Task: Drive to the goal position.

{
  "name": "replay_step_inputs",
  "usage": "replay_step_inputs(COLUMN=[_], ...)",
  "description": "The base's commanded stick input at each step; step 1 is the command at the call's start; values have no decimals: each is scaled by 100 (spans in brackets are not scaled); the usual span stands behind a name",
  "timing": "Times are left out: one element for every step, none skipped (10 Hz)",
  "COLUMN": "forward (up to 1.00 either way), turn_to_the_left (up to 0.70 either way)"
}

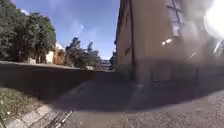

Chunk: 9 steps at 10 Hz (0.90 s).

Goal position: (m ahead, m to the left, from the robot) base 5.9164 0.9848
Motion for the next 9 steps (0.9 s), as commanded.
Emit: replay_step_inputs(forward=[70,70,70,70,70,70,70,70,70], turn_to_the_left=[1,9,10,1,0,0,0,0,0])
